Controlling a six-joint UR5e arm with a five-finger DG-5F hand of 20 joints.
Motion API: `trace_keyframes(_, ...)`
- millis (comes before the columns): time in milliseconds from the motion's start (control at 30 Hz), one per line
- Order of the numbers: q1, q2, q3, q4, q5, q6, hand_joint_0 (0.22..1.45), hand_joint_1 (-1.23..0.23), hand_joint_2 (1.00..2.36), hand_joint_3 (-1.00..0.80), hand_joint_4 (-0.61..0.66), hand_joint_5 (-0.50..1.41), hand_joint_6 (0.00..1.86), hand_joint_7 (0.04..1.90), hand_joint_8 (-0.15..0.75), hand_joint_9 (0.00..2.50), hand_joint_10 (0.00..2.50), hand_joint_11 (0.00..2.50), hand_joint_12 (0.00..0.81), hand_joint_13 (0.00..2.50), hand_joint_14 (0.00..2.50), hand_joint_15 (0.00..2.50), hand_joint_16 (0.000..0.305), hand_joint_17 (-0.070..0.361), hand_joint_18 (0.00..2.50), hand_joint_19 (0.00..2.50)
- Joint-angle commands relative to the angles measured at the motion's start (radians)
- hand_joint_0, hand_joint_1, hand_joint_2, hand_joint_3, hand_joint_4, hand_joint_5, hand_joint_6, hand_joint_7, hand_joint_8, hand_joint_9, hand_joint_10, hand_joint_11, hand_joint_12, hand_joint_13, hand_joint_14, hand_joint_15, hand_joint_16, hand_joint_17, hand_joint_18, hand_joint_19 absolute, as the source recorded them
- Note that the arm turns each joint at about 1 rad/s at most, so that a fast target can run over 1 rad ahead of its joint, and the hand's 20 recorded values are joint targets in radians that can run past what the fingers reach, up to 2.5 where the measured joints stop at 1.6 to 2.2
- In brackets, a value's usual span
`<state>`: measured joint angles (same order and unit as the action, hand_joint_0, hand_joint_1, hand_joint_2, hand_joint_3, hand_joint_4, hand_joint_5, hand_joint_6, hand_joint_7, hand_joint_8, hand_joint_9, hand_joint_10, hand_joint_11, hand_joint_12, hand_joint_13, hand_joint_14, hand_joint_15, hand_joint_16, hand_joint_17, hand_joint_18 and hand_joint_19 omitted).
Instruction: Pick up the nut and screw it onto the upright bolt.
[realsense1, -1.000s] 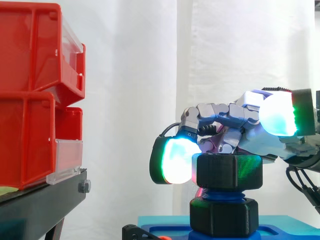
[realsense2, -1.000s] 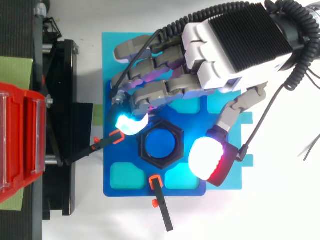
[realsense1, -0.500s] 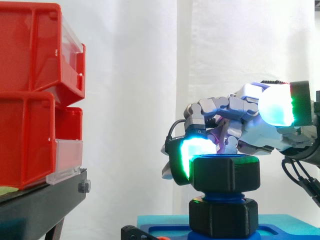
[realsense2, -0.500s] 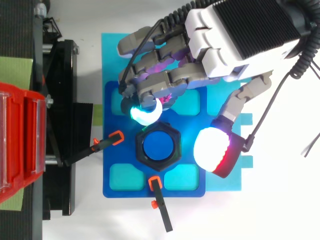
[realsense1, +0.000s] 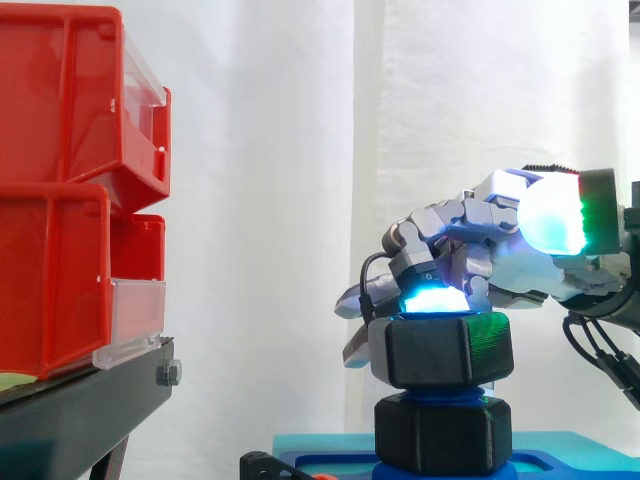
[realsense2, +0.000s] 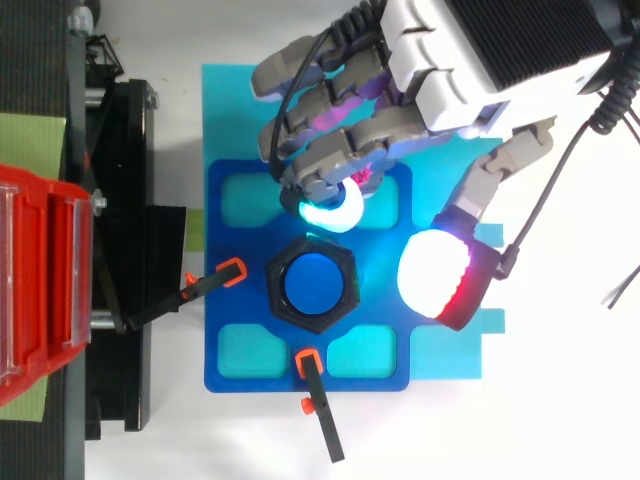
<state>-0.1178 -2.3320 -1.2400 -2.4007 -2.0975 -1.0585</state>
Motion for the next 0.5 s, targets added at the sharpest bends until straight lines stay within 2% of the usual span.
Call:
trace_keyframes(0,-0.003,0.000,0.007,0.000,-0.004,0.000,0.47,-0.17,1.00,-0.50,0.09,0.06,0.50,1.44,0.201,1.41,0.00,0.08,0.234,0.76,0.00,0.00,0.022,0.051,0.46,0.00)
trace_keyframes(33,-0.003,0.000,0.014,-0.002,-0.004,0.000,0.47,-0.17,1.00,-0.50,0.10,0.05,0.50,1.42,0.220,1.39,0.00,0.09,0.247,0.74,0.00,0.00,0.024,0.055,0.45,0.00)
trace_keyframes(67,0.000,0.000,0.040,-0.005,-0.016,0.000,0.47,-0.17,1.00,-0.50,0.11,0.04,0.50,1.40,0.224,1.38,0.00,0.10,0.254,0.75,0.00,0.00,0.025,0.057,0.45,0.00)
trace_keyframes(100,0.004,0.000,0.071,-0.014,-0.039,0.000,0.47,-0.17,1.00,-0.50,0.11,0.03,0.50,1.42,0.228,1.38,0.00,0.13,0.263,0.74,0.00,0.00,0.027,0.061,0.45,0.00)
trace_keyframes(133,0.004,0.000,0.085,-0.023,-0.055,0.000,0.46,-0.17,1.00,-0.50,0.12,0.02,0.50,1.43,0.238,1.38,0.01,0.15,0.269,0.74,0.00,0.00,0.028,0.064,0.45,0.00)
trace_keyframes(200,0.007,-0.001,0.140,-0.098,-0.105,-0.003,0.46,-0.17,1.00,-0.50,0.13,0.01,0.50,1.46,0.248,1.38,0.01,0.18,0.275,0.74,0.00,0.00,0.029,0.066,0.46,0.00)
trace_keyframes(300,0.007,-0.001,0.172,-0.152,-0.099,-0.008,0.46,-0.17,1.00,-0.50,0.15,-0.01,0.50,1.41,0.262,1.37,0.01,0.21,0.288,0.74,0.00,0.00,0.031,0.070,0.46,0.00)
trace_keyframes(333,0.009,0.000,0.191,-0.184,-0.084,-0.015,0.46,-0.18,1.00,-0.50,0.16,-0.03,0.50,1.35,0.269,1.33,0.01,0.21,0.296,0.73,0.00,0.00,0.032,0.072,0.46,0.00)
trace_keyframes(467,0.012,0.000,0.202,-0.193,-0.062,-0.021,0.45,-0.18,1.00,-0.50,0.20,-0.08,0.50,1.10,0.275,1.25,0.01,0.20,0.313,0.69,0.00,0.00,0.036,0.081,0.44,0.00)
